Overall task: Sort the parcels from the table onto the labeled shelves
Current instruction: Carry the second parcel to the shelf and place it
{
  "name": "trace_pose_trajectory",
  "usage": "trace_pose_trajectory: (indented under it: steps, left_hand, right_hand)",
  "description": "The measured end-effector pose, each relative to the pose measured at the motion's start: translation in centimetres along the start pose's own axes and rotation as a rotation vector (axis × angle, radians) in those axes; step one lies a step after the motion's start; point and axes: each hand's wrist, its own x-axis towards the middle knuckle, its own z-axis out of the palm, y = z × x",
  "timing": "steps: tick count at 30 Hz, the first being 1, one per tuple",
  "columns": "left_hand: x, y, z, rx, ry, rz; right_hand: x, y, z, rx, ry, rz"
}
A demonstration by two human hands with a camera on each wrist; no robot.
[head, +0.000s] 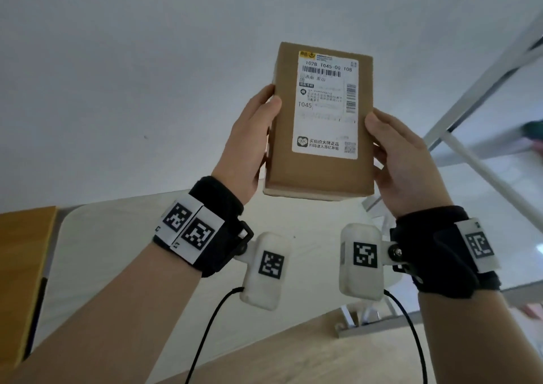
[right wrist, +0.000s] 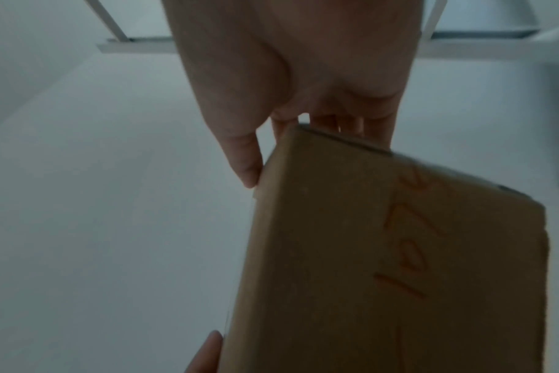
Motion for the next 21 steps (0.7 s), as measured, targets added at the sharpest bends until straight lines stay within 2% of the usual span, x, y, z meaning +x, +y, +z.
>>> trace_pose_trajectory:
  steps: [4, 8, 16, 21]
  left_hand:
    - [-2.0, 0.4, 5.0, -0.005, -0.08, 0.004]
    - [-5.5, 0.7, 11.8, -0.004, -0.165, 0.107]
    - [-14.3, -0.2, 28.0, 0.064, -0.325, 0.268]
    - [-19.6, -2.2, 38.2, 0.051, -0.418, 0.293]
  right_hand:
    - [-2.8, -2.2, -4.9, 0.02, 0.042, -0.048]
    - [-6.2, -4.6, -11.4, 0.105, 0.066, -0.114]
    - [-14.9, -8.9, -27.6, 0.124, 0.114, -0.265]
    - [-20.2, -10.5, -38.3, 0.104, 0.194, -0.325]
